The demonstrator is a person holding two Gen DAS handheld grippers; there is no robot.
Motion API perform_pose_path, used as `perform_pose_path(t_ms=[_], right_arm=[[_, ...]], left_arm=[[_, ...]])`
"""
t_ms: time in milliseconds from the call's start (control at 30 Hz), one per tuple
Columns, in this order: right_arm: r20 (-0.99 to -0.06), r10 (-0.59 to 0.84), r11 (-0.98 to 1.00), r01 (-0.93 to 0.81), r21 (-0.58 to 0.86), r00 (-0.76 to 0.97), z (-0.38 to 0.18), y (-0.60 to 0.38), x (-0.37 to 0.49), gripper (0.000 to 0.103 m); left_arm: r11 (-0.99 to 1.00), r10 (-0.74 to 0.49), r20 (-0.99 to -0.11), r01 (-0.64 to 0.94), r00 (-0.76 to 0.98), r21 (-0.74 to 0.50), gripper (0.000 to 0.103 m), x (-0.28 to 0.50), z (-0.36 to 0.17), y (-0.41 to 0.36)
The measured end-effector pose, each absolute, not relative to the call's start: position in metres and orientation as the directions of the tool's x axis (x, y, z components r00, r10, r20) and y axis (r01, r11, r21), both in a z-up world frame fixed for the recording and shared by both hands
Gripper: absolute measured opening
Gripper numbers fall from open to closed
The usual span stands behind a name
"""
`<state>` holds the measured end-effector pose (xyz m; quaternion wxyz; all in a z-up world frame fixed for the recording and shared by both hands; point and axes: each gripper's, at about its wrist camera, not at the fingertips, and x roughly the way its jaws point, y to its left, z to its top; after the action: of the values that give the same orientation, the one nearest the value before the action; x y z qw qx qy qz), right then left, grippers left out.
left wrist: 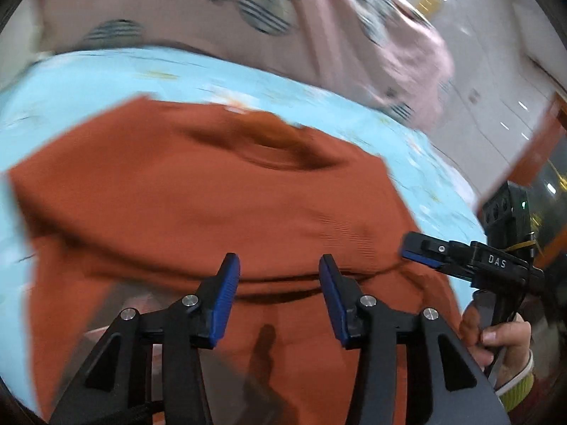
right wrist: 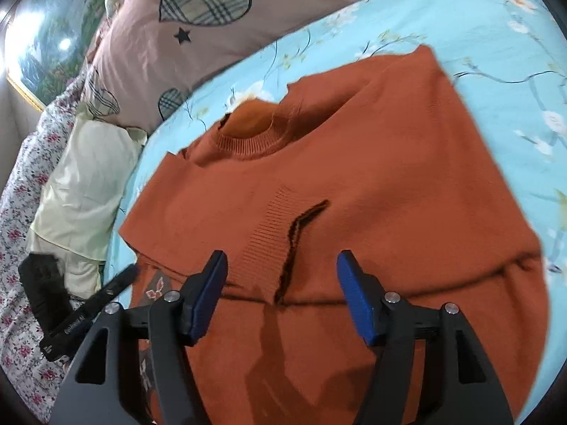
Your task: Fold small clothes
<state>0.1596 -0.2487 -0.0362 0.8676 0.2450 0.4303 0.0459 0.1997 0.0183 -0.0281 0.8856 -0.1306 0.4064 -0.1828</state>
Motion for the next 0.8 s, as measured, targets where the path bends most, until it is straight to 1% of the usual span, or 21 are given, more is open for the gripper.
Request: perform_pose_path(t_ms=[100,133,167,200,233,300,333,400,500,567,600,667,800], right_arm=[[-0.74,0.294,0.878,0.134,0.459,0.605,-0.046,-0.243,0.175,0.065],[-0.743,0.293,0.882,0.129,0.452,0.602,-0.048,-0.239,0.18,0.06],[-0.747,0.288,0.888,0.124,0.442,0.6,-0.048,-0.236,0.183,0.052],[-0.754,0.285,0.893,0.122,0.433,0.592,-0.05,-0.232,0.187,0.026],[-0.759,0.289,0.891,0.125,0.436,0.583,-0.05,-0.23,0.19,0.004],[-0.75,0.307,0.89,0.103,0.444,0.586,-0.044,-0.227,0.196,0.005],[-0.737,0.303,0.896,0.082,0.435,0.604,-0.033,-0.225,0.198,0.005],[-0.695,0.305,0.9,0.044,0.435,0.651,-0.006,-0.226,0.195,0.005],[-0.617,0.265,0.909,0.021,0.416,0.741,0.04,-0.241,0.177,0.005],[-0.595,0.221,0.916,0.045,0.399,0.773,0.055,-0.261,0.159,0.005],[-0.6,0.202,0.917,0.065,0.393,0.774,0.056,-0.272,0.152,0.005],[-0.651,0.133,0.923,0.145,0.356,0.748,0.042,-0.295,0.14,0.005],[-0.75,0.108,0.915,0.231,0.332,0.653,-0.006,-0.317,0.14,0.005]], left_arm=[[0.942,-0.278,-0.689,0.049,0.67,-0.332,0.045,0.188,-0.028,0.076],[0.949,-0.225,-0.697,-0.009,0.681,-0.315,0.045,0.185,-0.029,0.096],[0.95,-0.196,-0.7,-0.045,0.687,-0.31,0.045,0.183,-0.031,0.11],[0.949,-0.169,-0.707,-0.081,0.687,-0.305,0.045,0.183,-0.033,0.123],[0.947,-0.147,-0.72,-0.114,0.678,-0.301,0.045,0.185,-0.037,0.134],[0.948,-0.116,-0.738,-0.147,0.665,-0.282,0.039,0.191,-0.046,0.147],[0.951,-0.096,-0.752,-0.162,0.652,-0.262,0.038,0.198,-0.052,0.15],[0.958,-0.075,-0.786,-0.176,0.614,-0.228,0.03,0.215,-0.063,0.15],[0.967,-0.054,-0.794,-0.168,0.605,-0.194,0.03,0.237,-0.07,0.14],[0.974,-0.031,-0.792,-0.161,0.609,-0.162,0.03,0.243,-0.068,0.136],[0.975,-0.023,-0.791,-0.16,0.611,-0.153,0.03,0.243,-0.067,0.136],[0.977,-0.012,-0.788,-0.162,0.616,-0.141,0.029,0.244,-0.067,0.132],[0.97,-0.001,-0.772,-0.188,0.635,-0.156,0.026,0.236,-0.067,0.133]])
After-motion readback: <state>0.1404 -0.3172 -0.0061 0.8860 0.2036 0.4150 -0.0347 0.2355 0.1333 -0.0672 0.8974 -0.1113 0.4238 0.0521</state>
